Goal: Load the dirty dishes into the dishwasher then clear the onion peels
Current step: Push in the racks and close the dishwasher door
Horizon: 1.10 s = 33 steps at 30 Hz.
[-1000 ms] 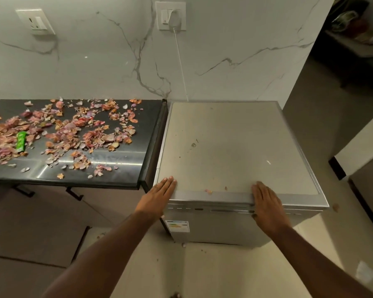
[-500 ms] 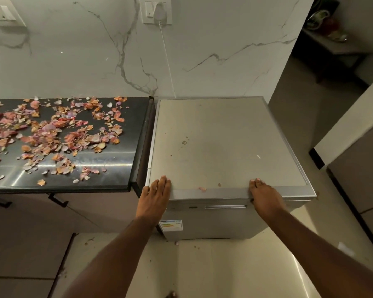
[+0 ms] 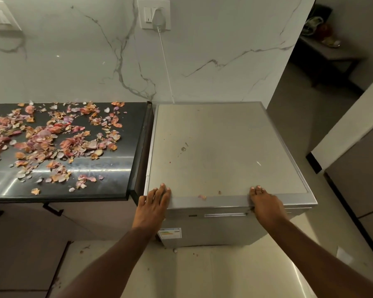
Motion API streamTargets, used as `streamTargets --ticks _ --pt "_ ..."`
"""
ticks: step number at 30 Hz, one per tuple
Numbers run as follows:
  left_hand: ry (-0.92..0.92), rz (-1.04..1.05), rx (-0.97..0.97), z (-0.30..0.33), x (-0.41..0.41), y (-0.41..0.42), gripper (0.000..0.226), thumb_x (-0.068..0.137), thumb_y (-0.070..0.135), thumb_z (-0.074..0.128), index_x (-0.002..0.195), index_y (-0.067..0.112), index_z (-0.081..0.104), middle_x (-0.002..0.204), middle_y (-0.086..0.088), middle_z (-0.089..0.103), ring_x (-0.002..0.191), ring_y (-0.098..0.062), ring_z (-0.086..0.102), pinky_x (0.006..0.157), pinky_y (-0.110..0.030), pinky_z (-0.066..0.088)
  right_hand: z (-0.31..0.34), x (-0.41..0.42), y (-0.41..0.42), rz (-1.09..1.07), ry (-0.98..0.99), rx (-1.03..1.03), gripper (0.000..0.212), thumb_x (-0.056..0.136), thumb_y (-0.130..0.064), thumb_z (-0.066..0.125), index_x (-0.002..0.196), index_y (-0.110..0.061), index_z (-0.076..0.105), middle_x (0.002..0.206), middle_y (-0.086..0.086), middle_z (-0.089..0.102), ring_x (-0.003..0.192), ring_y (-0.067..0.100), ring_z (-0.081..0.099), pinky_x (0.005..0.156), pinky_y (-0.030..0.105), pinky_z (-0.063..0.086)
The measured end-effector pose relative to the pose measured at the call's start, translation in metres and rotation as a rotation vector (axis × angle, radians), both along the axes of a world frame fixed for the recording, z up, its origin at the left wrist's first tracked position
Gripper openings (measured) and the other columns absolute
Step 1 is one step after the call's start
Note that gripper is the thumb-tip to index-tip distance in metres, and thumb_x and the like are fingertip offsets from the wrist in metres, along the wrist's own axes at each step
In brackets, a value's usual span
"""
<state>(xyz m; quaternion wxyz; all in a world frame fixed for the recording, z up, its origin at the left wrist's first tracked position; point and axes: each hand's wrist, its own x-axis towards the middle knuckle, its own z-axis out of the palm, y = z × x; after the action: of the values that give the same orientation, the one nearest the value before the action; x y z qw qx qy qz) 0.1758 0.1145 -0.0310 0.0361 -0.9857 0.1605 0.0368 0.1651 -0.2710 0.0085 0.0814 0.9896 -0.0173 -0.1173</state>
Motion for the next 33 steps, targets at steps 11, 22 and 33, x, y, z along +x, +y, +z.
streamTargets --ticks 11,22,33 --pt "0.065 -0.018 0.068 0.021 0.006 -0.007 0.125 0.064 0.094 0.051 0.16 0.019 0.023 0.164 -0.008 0.025 0.142 -0.034 0.034 0.116 -0.053 0.032 0.06 0.028 -0.001 0.024 0.151 0.177 0.065 0.073 -0.085 0.066 0.089 -0.023 0.067 0.092 -0.001 0.067 0.089 0.019 0.066 0.075 0.029 0.048" --pt "0.197 0.133 -0.026 0.087 0.039 -0.044 0.084 0.083 0.095 0.02 0.117 0.026 0.054 0.116 0.001 0.055 0.102 -0.018 0.054 0.087 -0.039 0.051 0.051 0.102 0.02 0.097 0.196 0.25 0.084 0.088 -0.069 0.061 0.156 -0.026 0.035 0.158 0.01 0.04 0.139 0.032 0.049 0.111 0.041 0.045" --pt "0.134 0.093 -0.011 0.131 0.214 -0.05 0.071 0.096 0.081 0.021 0.108 0.023 0.061 0.1 -0.002 0.066 0.086 -0.018 0.062 0.082 -0.041 0.054 0.06 0.237 0.05 0.04 0.413 0.104 0.161 0.048 -0.067 0.094 0.164 -0.027 -0.01 0.169 0.027 0.011 0.157 0.045 0.009 0.123 0.052 0.03"
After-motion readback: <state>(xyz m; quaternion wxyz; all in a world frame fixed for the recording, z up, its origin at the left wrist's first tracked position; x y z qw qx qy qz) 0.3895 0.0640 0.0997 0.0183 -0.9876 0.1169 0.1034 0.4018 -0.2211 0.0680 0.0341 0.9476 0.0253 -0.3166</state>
